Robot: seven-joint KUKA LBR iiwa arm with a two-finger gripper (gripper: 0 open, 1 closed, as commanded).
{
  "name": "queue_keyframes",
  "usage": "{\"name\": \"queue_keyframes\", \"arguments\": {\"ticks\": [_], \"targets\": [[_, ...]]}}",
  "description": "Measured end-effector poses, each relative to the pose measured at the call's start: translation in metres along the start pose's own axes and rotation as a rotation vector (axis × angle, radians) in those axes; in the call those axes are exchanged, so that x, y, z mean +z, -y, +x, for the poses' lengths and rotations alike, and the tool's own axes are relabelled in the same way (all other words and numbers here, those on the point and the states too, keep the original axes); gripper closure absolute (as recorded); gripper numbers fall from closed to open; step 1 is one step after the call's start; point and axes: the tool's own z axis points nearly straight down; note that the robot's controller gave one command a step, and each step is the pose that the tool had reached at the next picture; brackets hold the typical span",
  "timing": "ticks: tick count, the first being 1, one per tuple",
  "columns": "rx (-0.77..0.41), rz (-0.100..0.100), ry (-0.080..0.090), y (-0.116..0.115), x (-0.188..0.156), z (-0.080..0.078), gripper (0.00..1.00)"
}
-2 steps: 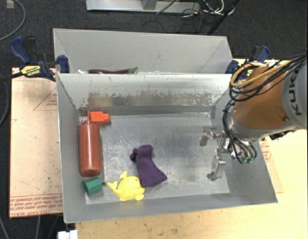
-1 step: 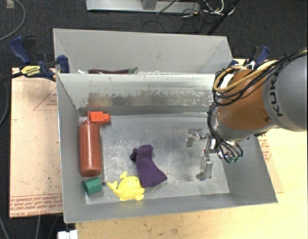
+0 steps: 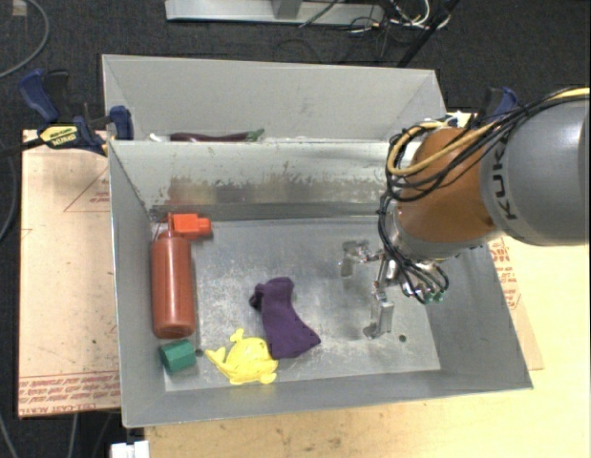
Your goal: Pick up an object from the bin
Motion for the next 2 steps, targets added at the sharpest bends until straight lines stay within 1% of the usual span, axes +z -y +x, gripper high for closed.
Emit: {"name": "queue_keyframes", "arguments": {"ticks": [1,2], "targets": [[-0.031,-0.004,-0.002,-0.037,-0.001,-0.002,0.0],[-0.071,-0.004,-0.007,-0.053,-0.042,-0.009,0.0]]}}
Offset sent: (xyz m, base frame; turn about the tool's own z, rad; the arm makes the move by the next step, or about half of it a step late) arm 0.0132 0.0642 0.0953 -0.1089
